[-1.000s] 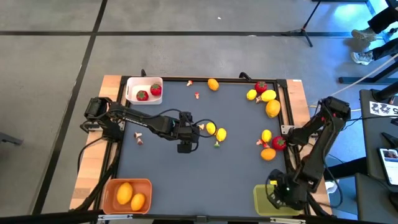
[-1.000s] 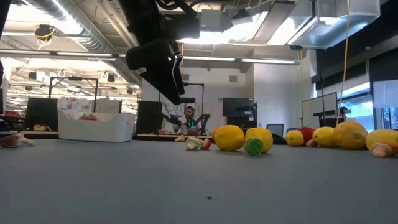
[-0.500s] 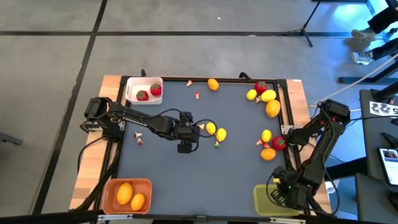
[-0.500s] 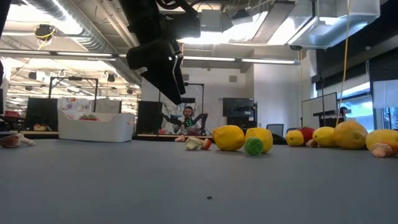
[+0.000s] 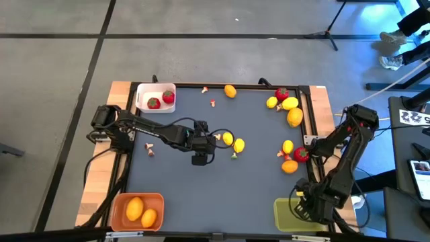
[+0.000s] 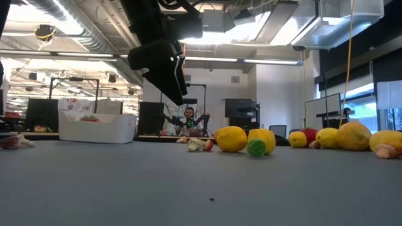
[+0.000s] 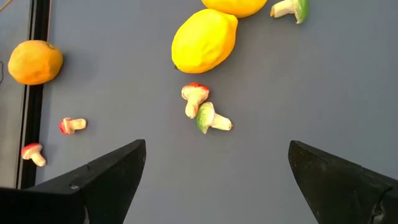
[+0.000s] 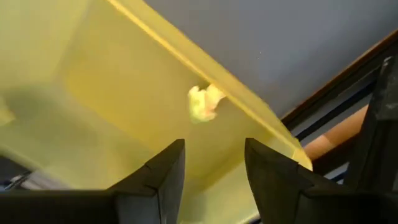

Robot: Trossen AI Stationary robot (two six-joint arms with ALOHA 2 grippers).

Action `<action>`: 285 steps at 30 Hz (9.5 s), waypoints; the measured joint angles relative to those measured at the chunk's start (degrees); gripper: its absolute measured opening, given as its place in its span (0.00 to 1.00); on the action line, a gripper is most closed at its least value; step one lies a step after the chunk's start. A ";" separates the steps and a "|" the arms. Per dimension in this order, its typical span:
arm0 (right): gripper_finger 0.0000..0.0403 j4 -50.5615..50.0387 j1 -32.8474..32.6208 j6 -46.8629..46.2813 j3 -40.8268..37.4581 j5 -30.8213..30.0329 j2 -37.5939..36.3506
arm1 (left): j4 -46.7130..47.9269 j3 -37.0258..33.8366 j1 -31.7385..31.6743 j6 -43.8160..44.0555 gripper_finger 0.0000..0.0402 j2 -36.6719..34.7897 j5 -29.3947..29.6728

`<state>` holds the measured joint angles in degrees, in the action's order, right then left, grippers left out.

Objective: Sort produce into baskets
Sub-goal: Put the red mushroom into the yellow bin, then put the green mushroom into the yellow bin

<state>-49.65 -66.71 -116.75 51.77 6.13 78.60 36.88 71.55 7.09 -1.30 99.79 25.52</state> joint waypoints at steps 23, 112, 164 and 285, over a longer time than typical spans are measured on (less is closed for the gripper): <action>0.42 -12.76 22.26 33.22 0.00 -25.12 -7.91 | 0.22 0.00 0.11 2.89 0.97 0.01 -0.01; 0.07 -11.13 40.59 58.13 -3.01 -19.98 -1.50 | 0.61 0.00 0.00 7.23 0.97 -0.01 0.28; 0.08 -7.56 -0.55 -9.47 5.84 -6.41 -1.47 | 0.20 0.00 0.00 7.37 0.97 -0.01 -0.20; 0.43 -2.36 39.75 63.27 8.41 -65.11 -1.45 | -10.72 -0.10 -9.95 3.84 0.13 2.23 -22.55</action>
<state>-52.01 -26.96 -53.47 60.18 -58.98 77.14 26.17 71.45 -2.86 2.54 102.03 2.97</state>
